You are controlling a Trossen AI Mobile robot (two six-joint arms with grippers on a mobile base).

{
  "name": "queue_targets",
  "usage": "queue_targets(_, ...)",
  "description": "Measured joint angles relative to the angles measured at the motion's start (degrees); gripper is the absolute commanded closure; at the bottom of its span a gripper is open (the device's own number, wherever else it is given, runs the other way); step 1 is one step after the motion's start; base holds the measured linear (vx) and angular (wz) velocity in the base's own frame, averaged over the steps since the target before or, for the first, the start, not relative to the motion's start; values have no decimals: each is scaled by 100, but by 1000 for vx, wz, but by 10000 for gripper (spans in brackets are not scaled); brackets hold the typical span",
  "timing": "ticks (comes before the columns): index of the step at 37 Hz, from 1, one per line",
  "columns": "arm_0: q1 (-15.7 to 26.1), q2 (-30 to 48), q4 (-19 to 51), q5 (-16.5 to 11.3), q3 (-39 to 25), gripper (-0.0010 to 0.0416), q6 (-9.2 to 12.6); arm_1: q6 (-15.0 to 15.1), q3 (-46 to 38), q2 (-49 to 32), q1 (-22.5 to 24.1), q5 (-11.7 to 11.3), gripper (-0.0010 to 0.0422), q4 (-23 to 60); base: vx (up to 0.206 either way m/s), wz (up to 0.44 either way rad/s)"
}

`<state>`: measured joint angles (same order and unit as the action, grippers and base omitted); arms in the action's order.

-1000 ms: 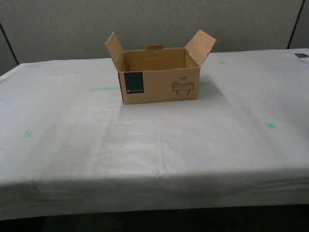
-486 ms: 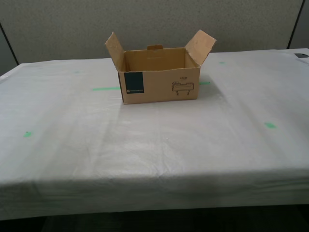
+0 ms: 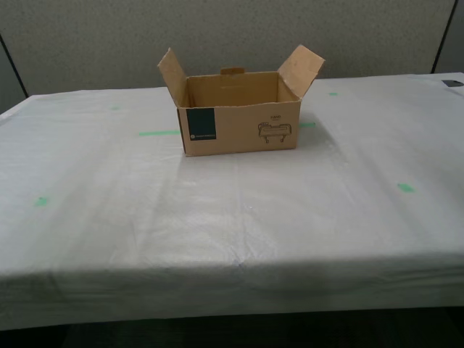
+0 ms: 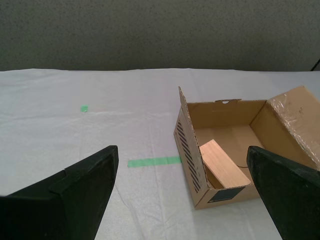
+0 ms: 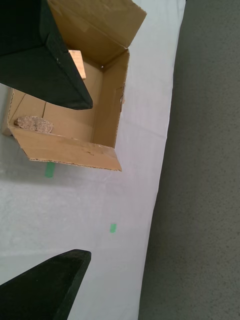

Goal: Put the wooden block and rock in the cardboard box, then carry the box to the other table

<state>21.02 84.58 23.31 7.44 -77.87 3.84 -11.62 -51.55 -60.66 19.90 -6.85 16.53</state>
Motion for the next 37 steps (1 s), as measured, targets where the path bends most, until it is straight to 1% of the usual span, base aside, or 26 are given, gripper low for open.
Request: queue_targets(37,0,0,0,0,0,16,0,0,0,0,0,0,62,0,0,0)
